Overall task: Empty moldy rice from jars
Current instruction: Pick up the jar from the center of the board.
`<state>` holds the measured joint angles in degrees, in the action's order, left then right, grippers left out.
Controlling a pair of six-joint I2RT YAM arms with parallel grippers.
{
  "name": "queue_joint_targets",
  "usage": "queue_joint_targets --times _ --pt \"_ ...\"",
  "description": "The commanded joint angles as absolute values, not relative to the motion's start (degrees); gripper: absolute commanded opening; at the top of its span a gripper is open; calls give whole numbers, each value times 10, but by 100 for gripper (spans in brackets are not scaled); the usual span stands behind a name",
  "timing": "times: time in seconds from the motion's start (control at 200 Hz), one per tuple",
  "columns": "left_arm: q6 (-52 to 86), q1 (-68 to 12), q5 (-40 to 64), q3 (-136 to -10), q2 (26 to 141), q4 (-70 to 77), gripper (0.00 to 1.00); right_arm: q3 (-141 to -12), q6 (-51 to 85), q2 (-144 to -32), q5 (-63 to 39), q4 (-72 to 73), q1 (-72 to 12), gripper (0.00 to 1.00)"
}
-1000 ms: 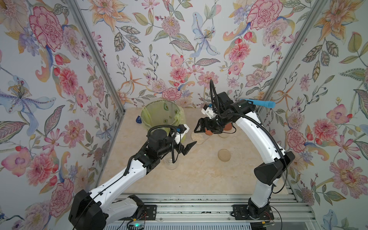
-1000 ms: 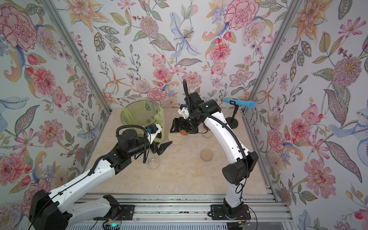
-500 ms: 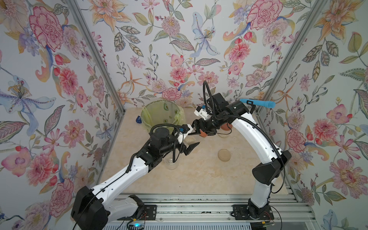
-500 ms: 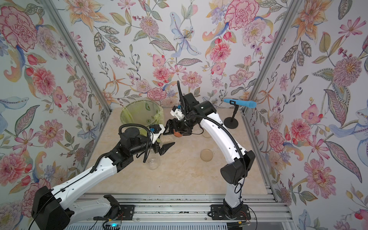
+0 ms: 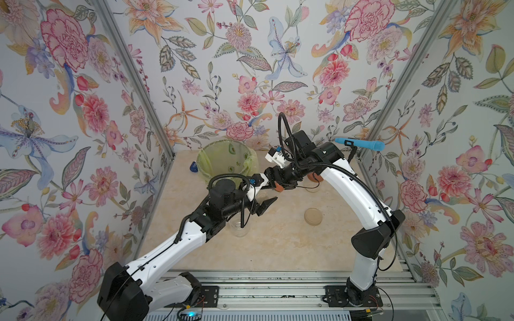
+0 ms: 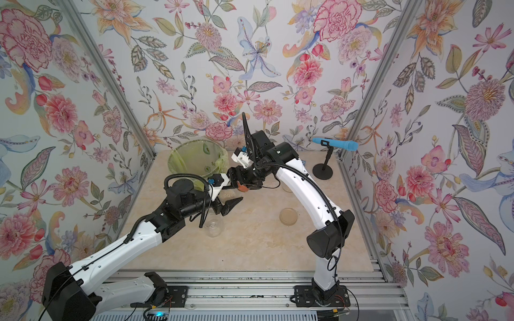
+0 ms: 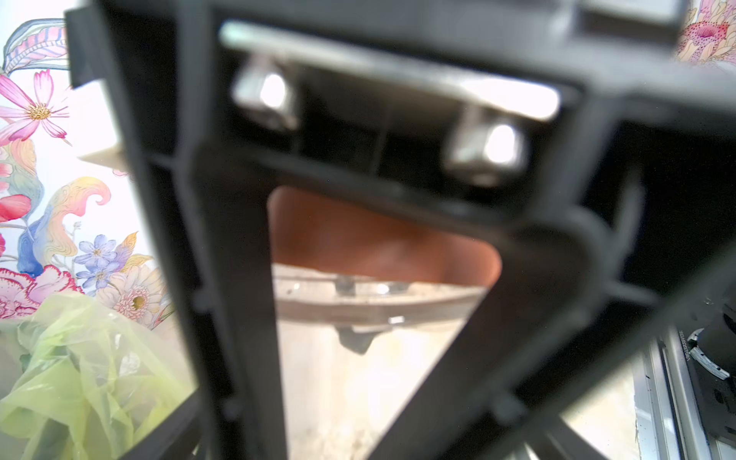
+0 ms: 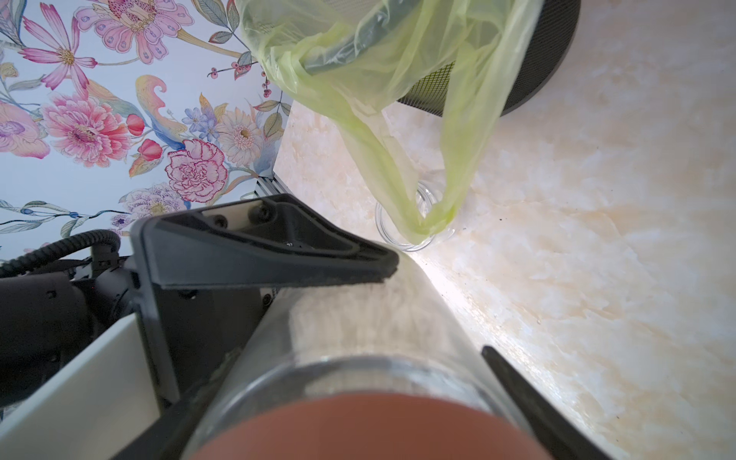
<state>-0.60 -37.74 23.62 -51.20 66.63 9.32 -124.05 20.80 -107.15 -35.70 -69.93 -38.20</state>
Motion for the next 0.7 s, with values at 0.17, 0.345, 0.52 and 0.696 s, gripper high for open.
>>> queue_joint_targets --times 0.17,0.345,0.52,0.696 --pt "13 -377 161 -500 639 135 0 -1244 207 -1054 -385 -703 -396 100" --pt "12 -376 146 -518 633 124 0 -1237 204 -1051 -385 -704 -395 100" --pt "12 -373 131 -532 632 119 0 -1228 202 -1045 -377 -703 -395 100" --pt "30 -365 127 -543 637 123 0 -1224 189 -1032 -362 -699 -400 100"
